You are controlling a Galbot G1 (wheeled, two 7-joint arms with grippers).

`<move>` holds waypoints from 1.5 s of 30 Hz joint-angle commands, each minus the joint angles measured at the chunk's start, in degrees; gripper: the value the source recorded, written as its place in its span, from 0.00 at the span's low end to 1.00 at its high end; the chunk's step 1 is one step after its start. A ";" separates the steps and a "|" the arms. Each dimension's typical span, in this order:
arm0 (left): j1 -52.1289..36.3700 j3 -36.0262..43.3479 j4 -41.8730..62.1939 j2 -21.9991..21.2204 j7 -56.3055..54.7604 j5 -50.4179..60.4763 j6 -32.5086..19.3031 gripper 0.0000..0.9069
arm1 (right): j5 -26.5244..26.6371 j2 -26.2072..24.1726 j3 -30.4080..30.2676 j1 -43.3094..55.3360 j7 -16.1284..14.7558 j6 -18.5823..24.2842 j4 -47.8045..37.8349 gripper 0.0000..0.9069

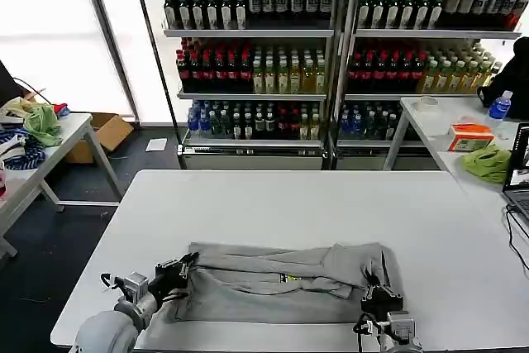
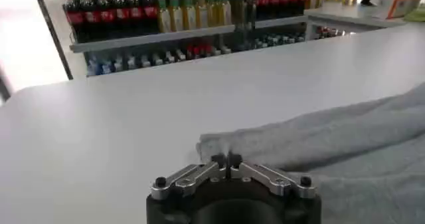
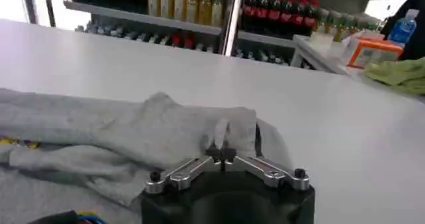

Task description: Fold and organize the clothes.

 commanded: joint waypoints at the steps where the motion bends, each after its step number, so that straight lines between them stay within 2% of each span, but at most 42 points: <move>1: 0.18 -0.56 -1.52 -0.52 -0.32 0.28 -0.82 1.00 | -2.43 -0.07 -0.31 -0.65 0.56 -0.47 -0.61 1.00; 7: 0.34 -1.45 -3.93 -0.55 -1.57 -0.57 -0.99 1.00 | -2.68 -0.33 -0.04 -1.39 0.79 -0.90 1.99 1.00; 11: 1.30 -2.31 -5.00 -0.69 -2.52 -0.79 -0.97 1.00 | -0.77 -0.48 1.34 -1.51 1.48 -0.67 5.89 1.00; 18: 4.29 -4.30 -5.82 -3.48 -6.43 -2.65 0.51 1.00 | 0.85 -0.15 3.28 0.61 1.55 -0.38 10.44 1.00; 23: 6.48 -5.64 -6.19 -6.20 -8.44 -4.07 1.83 1.00 | 2.81 -0.94 4.45 2.85 1.48 -0.57 10.80 1.00; 31: 7.88 -5.77 -6.66 -10.01 -9.66 -5.64 2.61 1.00 | 3.02 -1.28 3.61 3.31 1.38 -0.21 10.29 1.00; 45: 7.58 -5.07 -5.58 -11.60 -8.96 -4.81 2.49 1.00 | 2.98 -1.42 2.89 3.18 1.30 -0.01 9.67 1.00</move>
